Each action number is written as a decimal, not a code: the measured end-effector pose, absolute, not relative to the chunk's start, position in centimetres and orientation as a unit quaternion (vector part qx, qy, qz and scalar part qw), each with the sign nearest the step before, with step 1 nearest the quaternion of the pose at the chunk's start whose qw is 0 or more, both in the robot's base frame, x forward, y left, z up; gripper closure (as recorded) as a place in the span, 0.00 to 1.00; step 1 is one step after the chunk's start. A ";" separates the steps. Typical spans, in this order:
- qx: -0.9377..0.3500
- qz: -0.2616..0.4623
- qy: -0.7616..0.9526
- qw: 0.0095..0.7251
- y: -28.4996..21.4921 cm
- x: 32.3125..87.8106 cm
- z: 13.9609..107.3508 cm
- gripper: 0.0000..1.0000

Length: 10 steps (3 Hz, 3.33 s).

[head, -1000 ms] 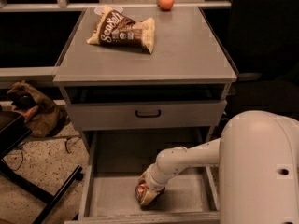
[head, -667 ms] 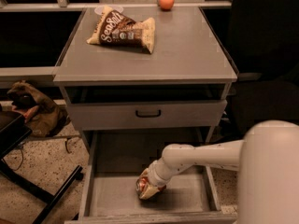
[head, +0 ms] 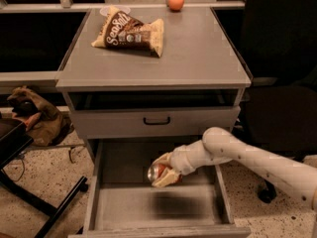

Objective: Pick coke can from middle drawer and place on counter

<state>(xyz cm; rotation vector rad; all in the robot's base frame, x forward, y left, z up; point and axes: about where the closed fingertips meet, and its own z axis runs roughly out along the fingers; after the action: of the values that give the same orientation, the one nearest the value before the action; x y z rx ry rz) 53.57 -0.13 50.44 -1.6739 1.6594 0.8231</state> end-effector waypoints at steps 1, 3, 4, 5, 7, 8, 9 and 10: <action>-0.624 0.319 0.622 0.349 -2.0 54.2 56.5 1.00; -0.628 0.326 0.616 0.348 -1.4 54.0 58.2 1.00; -0.651 0.329 0.586 0.352 0.8 52.7 64.5 1.00; -0.690 0.304 0.553 0.355 4.1 51.8 72.5 1.00; -0.733 0.255 0.510 0.371 7.5 51.4 80.8 1.00; -0.734 0.238 0.490 0.406 6.9 53.7 84.5 1.00; -0.731 0.195 0.462 0.463 5.8 58.6 90.5 1.00; -0.716 0.129 0.469 0.500 4.1 62.8 94.2 1.00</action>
Offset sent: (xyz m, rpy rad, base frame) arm 0.0062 -0.0158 0.0516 0.0538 -0.0259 -0.0173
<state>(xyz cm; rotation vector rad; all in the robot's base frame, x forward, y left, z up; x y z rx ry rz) 62.83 4.08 94.17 -1.7326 1.1339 0.3125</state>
